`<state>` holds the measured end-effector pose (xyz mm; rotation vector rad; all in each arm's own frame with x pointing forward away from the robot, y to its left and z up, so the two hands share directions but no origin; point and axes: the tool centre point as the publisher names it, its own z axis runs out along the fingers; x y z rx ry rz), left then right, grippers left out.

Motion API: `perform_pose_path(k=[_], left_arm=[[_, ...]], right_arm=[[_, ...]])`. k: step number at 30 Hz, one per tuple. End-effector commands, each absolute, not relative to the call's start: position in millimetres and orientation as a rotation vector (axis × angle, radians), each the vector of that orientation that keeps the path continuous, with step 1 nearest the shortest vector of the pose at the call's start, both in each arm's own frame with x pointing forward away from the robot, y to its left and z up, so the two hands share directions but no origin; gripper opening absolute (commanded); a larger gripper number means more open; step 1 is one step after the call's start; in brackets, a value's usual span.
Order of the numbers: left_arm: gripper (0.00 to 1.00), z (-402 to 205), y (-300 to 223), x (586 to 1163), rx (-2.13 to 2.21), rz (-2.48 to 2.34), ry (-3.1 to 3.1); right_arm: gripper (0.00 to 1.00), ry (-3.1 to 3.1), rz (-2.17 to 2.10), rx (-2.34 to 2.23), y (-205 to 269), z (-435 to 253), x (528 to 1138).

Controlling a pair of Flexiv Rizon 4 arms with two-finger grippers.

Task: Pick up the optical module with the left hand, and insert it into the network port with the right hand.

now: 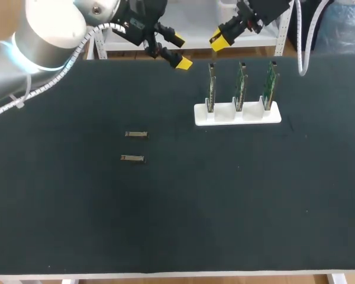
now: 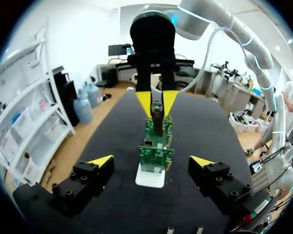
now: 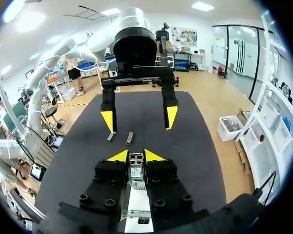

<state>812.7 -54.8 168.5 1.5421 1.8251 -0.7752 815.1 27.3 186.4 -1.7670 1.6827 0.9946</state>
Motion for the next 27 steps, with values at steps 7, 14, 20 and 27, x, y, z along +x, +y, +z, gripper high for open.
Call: perform_pose_path(k=[7, 14, 20, 27], left_arm=[[1.00, 168.6, -54.7, 811.9, 1.542, -0.772, 1.827], [1.00, 168.6, -54.7, 811.9, 1.542, -0.772, 1.827], [1.00, 168.6, -54.7, 811.9, 1.542, -0.772, 1.827], [1.00, 168.6, -54.7, 811.9, 1.542, -0.772, 1.827]], right_arm=[[0.00, 1.578, 1.391, -2.008, 26.2, 183.7, 823.5], [0.00, 1.576, 1.405, -2.004, 27.7, 180.3, 818.7], [0.00, 1.577, 1.412, -1.999, 30.0, 178.4, 817.7], [0.00, 1.587, 1.400, -1.986, 31.8, 178.2, 820.6]])
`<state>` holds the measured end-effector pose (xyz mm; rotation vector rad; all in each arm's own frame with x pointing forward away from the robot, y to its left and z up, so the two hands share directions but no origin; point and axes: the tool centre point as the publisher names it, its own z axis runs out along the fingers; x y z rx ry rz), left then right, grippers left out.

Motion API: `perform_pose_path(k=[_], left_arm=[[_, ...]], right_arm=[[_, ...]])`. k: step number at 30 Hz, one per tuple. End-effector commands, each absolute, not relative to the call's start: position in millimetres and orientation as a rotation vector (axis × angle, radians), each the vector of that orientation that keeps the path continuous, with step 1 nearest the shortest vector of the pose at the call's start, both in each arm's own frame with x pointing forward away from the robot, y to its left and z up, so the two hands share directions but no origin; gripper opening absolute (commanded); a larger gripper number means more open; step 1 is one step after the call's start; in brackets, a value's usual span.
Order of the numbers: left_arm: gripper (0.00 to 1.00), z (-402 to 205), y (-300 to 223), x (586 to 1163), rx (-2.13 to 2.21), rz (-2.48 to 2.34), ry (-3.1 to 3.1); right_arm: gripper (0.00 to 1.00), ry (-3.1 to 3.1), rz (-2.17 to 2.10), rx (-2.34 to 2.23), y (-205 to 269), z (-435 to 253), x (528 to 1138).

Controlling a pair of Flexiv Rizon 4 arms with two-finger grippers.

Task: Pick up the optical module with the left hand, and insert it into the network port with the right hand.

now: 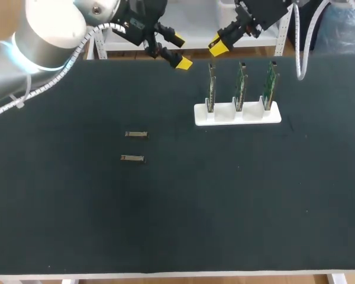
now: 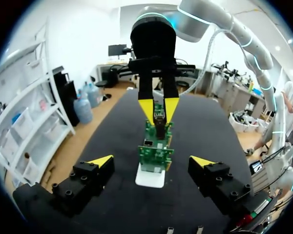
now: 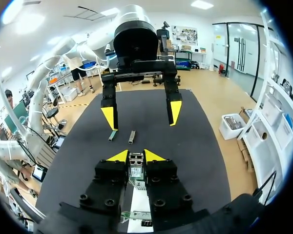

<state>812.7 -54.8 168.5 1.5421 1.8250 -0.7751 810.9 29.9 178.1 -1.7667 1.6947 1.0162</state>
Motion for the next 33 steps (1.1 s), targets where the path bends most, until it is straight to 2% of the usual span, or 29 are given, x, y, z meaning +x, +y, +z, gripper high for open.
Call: perform_pose_path(k=[1, 33], left_arm=[[1.00, 168.6, -54.7, 811.9, 1.542, -0.772, 1.827], [1.00, 168.6, -54.7, 811.9, 1.542, -0.772, 1.827]], right_arm=[[0.00, 1.591, 1.397, -1.983, 32.2, 177.7, 821.2], [0.00, 1.630, 1.360, -1.951, 27.0, 174.5, 830.7]])
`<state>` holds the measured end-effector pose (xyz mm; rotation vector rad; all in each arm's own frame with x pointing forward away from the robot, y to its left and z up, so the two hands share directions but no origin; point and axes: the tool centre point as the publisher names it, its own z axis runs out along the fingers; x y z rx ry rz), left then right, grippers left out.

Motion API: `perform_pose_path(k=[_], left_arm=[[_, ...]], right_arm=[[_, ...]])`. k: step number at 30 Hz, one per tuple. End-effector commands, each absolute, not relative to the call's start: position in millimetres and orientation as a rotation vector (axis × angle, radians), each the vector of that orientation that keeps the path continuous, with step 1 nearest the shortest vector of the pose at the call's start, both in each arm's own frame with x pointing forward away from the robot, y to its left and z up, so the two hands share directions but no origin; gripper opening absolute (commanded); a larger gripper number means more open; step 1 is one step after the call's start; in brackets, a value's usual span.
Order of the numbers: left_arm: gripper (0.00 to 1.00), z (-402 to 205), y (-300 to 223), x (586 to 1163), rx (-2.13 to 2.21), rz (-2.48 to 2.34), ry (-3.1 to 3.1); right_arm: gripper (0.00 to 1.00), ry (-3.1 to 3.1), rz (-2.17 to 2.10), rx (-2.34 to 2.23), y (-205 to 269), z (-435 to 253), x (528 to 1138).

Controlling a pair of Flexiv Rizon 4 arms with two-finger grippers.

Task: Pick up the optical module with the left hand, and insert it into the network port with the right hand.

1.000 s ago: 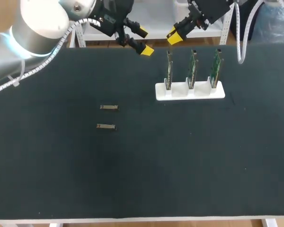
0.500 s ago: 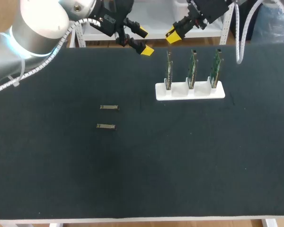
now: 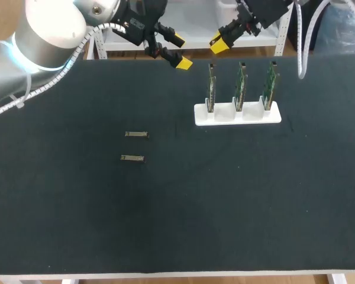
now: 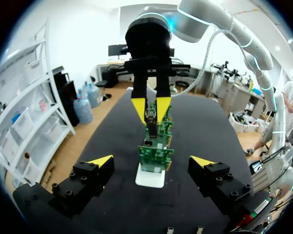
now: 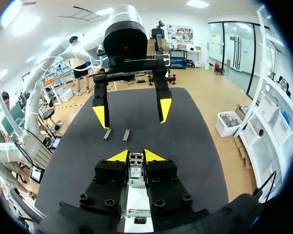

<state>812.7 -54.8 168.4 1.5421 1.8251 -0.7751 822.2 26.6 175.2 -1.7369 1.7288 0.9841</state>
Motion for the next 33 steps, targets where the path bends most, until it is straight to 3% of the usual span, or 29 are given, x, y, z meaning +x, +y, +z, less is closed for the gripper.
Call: perform_pose_path(k=[1, 33], left_arm=[[1.00, 168.6, -54.7, 811.9, 1.542, -0.772, 1.827], [1.00, 168.6, -54.7, 811.9, 1.542, -0.772, 1.827]], right_arm=[[0.00, 1.633, 1.359, -1.951, 26.9, 173.9, 830.9], [0.00, 1.634, 1.375, -1.975, 32.1, 168.7, 837.0]])
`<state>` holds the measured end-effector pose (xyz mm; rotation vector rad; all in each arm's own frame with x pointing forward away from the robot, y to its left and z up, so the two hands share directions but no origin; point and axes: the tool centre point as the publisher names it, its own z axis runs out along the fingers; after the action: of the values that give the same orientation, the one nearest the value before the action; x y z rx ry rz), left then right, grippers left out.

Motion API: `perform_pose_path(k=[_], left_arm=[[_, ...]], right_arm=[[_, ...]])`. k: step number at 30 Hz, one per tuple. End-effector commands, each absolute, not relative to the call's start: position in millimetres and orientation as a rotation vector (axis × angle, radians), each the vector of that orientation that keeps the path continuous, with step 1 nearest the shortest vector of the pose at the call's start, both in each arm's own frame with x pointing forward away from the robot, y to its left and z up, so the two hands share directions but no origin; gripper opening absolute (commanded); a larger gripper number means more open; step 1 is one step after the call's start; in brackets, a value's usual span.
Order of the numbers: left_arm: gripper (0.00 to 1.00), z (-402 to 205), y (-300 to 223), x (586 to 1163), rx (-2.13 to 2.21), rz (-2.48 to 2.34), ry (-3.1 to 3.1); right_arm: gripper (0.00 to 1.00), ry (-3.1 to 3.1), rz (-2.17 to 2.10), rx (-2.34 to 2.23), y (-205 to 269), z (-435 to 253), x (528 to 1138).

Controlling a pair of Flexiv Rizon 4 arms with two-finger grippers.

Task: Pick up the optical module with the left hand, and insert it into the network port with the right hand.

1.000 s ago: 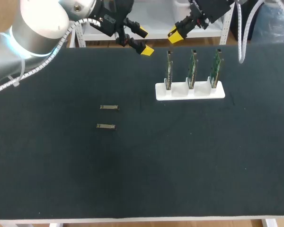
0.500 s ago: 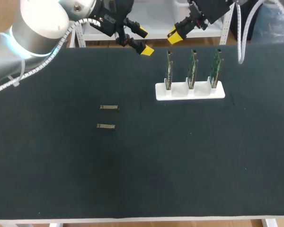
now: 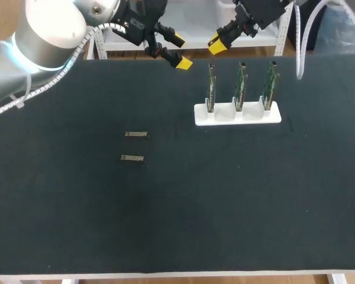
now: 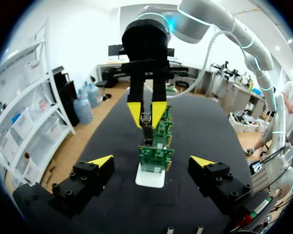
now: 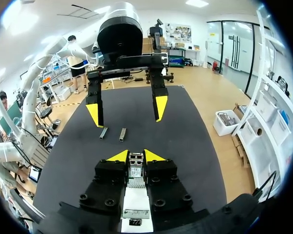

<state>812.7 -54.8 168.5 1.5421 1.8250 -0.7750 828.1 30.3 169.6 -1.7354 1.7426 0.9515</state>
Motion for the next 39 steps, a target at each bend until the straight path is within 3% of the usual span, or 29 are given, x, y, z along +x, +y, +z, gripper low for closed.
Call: perform_pose_path(k=[1, 39], left_arm=[[1.00, 168.6, -54.7, 811.9, 1.542, -0.772, 1.827], [1.00, 168.6, -54.7, 811.9, 1.542, -0.772, 1.827]], right_arm=[[0.00, 1.634, 1.377, -1.976, 32.2, 168.4, 836.9], [0.00, 1.601, 1.443, -2.031, 27.8, 164.9, 833.2]])
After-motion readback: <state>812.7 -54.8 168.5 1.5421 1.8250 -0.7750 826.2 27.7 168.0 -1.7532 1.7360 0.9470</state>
